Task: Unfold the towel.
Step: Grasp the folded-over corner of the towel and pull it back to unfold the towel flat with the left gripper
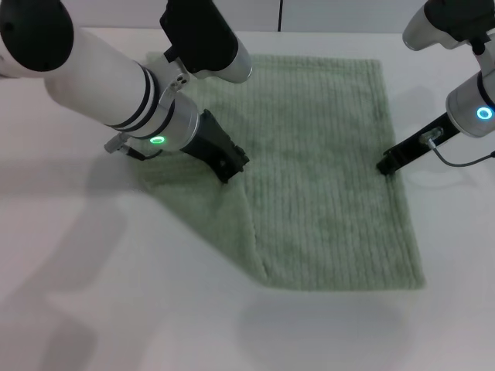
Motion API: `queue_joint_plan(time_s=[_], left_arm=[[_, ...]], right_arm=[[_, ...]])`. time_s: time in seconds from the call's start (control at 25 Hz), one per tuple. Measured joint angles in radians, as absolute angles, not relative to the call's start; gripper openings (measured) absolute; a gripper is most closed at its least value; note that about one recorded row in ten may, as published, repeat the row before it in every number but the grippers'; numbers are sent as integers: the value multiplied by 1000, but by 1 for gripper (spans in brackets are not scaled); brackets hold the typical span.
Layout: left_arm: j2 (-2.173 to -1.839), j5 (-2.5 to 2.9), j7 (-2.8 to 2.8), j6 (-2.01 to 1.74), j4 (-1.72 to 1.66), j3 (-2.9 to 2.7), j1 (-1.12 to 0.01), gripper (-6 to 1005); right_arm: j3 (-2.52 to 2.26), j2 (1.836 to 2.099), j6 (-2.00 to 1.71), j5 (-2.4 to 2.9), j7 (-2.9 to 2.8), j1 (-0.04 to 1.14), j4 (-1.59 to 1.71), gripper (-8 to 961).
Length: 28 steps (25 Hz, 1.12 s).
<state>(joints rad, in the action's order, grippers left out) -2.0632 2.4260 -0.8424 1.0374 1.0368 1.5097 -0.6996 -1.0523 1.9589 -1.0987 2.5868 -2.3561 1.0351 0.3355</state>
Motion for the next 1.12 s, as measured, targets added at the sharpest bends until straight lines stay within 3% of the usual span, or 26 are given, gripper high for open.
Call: queue_joint_plan(time_s=[0.6, 1.12], left_arm=[[-2061, 2361, -954, 1204, 1242, 1647, -578, 48], [-2059, 2329, -1026, 1312, 1239, 1788, -549, 47]], right_arm=[[-1052, 1959, -1094, 2597, -2356, 1033, 336, 8], [-1052, 1957, -1092, 2600, -2356, 1031, 336, 8]])
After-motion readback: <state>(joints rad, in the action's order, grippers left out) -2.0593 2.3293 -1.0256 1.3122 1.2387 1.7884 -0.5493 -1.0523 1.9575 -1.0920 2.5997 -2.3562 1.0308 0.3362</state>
